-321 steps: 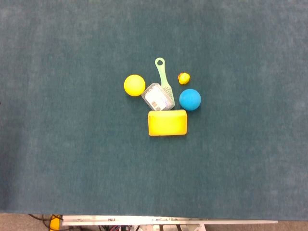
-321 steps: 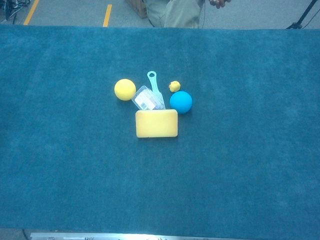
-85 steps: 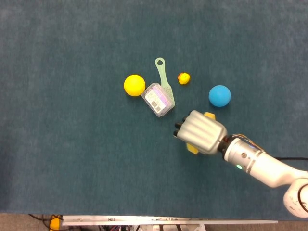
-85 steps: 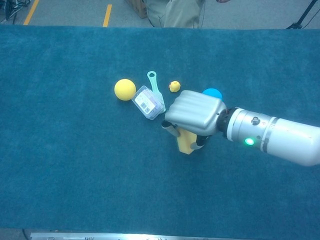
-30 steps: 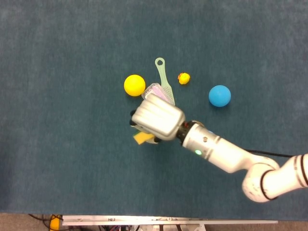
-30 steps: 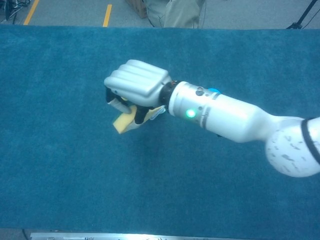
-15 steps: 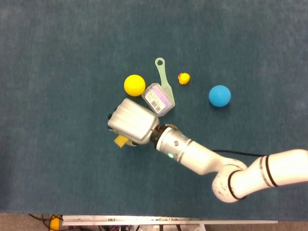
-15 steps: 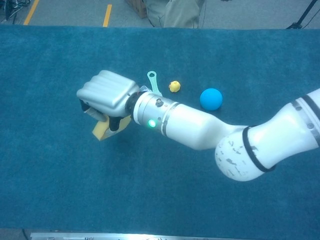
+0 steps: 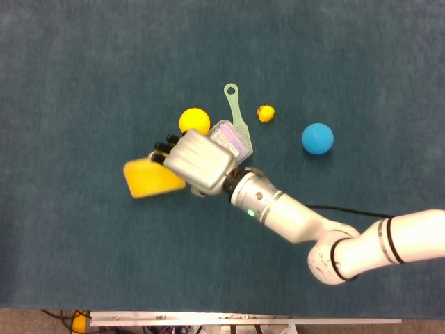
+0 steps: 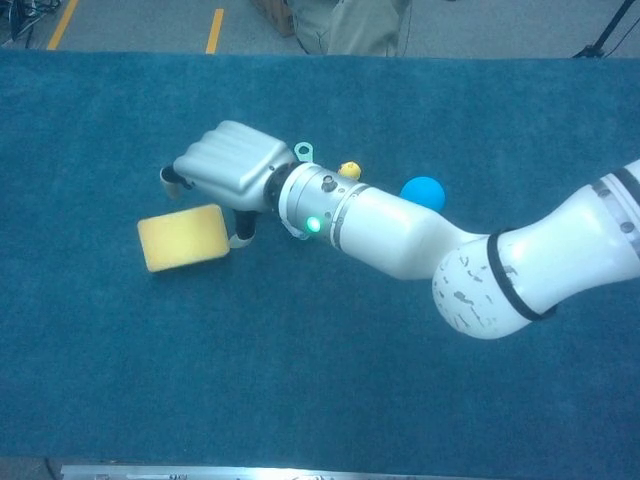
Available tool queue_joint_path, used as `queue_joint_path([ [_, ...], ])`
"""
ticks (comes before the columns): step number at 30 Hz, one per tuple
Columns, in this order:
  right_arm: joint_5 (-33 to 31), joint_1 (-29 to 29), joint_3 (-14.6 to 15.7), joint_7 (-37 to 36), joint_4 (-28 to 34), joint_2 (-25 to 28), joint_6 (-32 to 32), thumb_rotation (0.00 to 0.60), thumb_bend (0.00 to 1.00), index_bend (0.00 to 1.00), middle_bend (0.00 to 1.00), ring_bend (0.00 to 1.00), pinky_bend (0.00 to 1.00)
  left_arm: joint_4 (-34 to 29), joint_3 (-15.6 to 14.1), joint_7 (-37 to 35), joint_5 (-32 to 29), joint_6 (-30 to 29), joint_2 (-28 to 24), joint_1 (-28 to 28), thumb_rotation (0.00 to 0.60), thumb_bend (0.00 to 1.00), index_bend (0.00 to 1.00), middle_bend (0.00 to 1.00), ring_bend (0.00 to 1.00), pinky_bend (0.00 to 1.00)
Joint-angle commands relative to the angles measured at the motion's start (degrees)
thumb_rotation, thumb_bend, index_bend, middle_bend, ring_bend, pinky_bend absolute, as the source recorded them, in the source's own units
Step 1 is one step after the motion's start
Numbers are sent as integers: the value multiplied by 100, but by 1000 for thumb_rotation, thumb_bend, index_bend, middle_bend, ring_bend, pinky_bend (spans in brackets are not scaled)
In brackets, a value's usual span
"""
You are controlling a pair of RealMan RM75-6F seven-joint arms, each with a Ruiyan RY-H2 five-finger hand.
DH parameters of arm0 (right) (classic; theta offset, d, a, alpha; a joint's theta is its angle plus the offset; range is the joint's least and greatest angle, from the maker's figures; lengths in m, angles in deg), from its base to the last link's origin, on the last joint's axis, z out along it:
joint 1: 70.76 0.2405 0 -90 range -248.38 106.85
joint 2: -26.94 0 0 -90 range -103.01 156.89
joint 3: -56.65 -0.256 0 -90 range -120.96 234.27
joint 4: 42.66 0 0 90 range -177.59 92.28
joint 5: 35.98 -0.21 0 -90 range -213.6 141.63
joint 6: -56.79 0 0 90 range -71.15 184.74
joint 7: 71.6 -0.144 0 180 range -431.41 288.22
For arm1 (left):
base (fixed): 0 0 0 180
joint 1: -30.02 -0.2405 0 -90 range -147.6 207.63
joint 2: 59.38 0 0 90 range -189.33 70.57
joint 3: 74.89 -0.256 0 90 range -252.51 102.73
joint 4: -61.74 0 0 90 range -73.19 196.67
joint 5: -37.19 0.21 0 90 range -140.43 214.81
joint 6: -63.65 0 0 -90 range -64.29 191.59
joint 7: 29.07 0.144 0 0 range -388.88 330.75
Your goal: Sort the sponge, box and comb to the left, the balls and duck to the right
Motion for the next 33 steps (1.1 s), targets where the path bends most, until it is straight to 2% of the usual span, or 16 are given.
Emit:
queue_joint_path([
  [1,-31,-23,4,-35,-19,77,-49,600,82,283,313,319,574,22,4,-24,-3,1,11,-3,600,434,361,339,306,228],
  [9,-15,-154,191,-3,78,403,-234,600,82,283,313,318,574,78,49,-68,47,112,-57,111,600,434,361,339,306,228],
  [13,-190,-151,167,-7,-50,408,-234,600,82,283,313,319,573,23,69,-34,117,177,-70,192,600,434,361,339,306,228],
  [26,-811,297,-107,-8,-1383,-340,167,600,83,283,313,317,541,82,-10,-113,11,88,-72,40,600,434,361,339,306,229],
  [33,-1067,483,-145,-5,-2041,-701,404,600,83,283,313,316,537,121,-30,-170,-25,31,-77,-34,600,434,361,338,306,228],
])
